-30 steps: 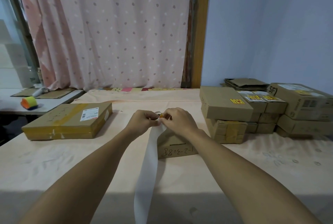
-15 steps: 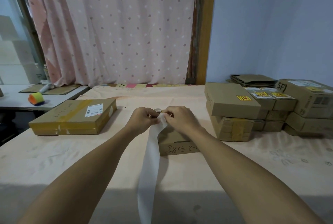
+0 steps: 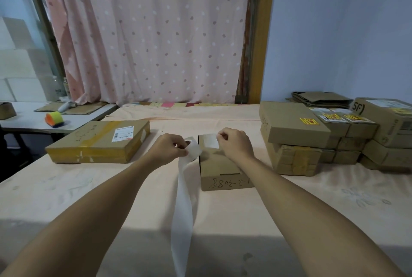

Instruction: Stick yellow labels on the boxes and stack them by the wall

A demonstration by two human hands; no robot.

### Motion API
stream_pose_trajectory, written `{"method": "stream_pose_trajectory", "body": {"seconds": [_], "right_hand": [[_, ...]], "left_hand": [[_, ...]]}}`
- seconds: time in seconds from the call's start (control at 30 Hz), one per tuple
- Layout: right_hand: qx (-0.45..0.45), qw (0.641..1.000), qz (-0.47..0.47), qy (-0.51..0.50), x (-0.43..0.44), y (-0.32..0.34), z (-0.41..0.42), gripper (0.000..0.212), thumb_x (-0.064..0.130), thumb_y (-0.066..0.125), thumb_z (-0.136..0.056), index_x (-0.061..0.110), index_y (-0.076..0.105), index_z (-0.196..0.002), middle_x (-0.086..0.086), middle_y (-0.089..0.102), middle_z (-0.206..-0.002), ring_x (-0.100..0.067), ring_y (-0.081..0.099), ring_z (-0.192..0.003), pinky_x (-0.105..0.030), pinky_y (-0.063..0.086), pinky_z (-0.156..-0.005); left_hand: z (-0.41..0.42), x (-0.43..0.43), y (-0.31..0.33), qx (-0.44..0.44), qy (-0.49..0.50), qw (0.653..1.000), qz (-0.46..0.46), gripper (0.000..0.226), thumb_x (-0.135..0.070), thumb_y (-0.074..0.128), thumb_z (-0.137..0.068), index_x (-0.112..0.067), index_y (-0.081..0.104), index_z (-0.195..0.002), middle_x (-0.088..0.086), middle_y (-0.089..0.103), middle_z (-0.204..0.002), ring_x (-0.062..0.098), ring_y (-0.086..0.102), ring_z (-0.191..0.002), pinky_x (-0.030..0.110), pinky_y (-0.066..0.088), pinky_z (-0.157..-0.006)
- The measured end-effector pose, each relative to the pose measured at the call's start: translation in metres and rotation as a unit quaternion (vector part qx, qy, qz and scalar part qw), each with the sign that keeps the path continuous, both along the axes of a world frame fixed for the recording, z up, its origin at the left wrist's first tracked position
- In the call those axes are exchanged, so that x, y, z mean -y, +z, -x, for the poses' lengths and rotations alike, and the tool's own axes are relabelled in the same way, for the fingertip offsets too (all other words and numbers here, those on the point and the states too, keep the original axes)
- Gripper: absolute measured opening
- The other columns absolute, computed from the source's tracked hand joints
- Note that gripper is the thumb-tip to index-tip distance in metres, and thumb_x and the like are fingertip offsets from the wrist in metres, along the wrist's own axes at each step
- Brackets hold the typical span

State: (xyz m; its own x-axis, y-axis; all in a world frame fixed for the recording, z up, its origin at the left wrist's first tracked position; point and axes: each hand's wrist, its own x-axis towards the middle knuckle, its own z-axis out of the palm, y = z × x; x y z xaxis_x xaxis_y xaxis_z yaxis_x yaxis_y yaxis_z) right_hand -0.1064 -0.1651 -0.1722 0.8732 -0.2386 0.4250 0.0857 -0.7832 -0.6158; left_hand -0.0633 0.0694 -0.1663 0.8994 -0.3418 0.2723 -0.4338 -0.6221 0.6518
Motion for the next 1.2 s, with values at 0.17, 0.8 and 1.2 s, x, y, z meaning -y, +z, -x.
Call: {"method": "stream_pose_trajectory", "body": {"seconds": [0.17, 0.8, 1.2], "right_hand": [[-0.002, 0.999, -0.024, -0.034, 0.015, -0.006, 0.005, 0.020, 0.033, 0.057, -0.098, 0.022, 0.074, -0.094, 0.006, 0.071, -0.087, -0.020, 0.064, -0.083, -0.029, 0.049, -0.065], [0.012, 0.999, -0.037, -0.024, 0.021, -0.012, 0.015, 0.024, 0.040, 0.056, -0.097, 0.027, 0.076, -0.094, 0.007, 0.073, -0.083, -0.022, 0.069, -0.071, -0.044, 0.062, -0.064], [0.074, 0.997, 0.015, -0.010, 0.010, 0.003, 0.023, 0.027, 0.051, 0.068, -0.092, 0.028, 0.077, -0.104, 0.012, 0.076, -0.101, -0.016, 0.068, -0.093, -0.037, 0.057, -0.079]], "left_hand": [[-0.011, -0.021, -0.010, 0.019, 0.018, 0.984, -0.174, 0.004, -0.015, 0.074, -0.078, -0.019, 0.072, -0.080, -0.003, 0.066, -0.077, 0.022, 0.061, -0.076, 0.030, 0.048, -0.063], [-0.004, 0.036, 0.029, -0.090, 0.004, 0.964, -0.251, 0.037, -0.040, 0.065, -0.096, -0.005, 0.074, -0.100, 0.008, 0.074, -0.095, 0.021, 0.063, -0.079, 0.029, 0.049, -0.068], [-0.005, 0.081, 0.040, -0.174, -0.008, 0.951, 0.257, 0.021, -0.017, 0.078, -0.087, 0.004, 0.076, -0.087, 0.015, 0.074, -0.082, 0.021, 0.052, -0.060, 0.033, 0.050, -0.061]]}}
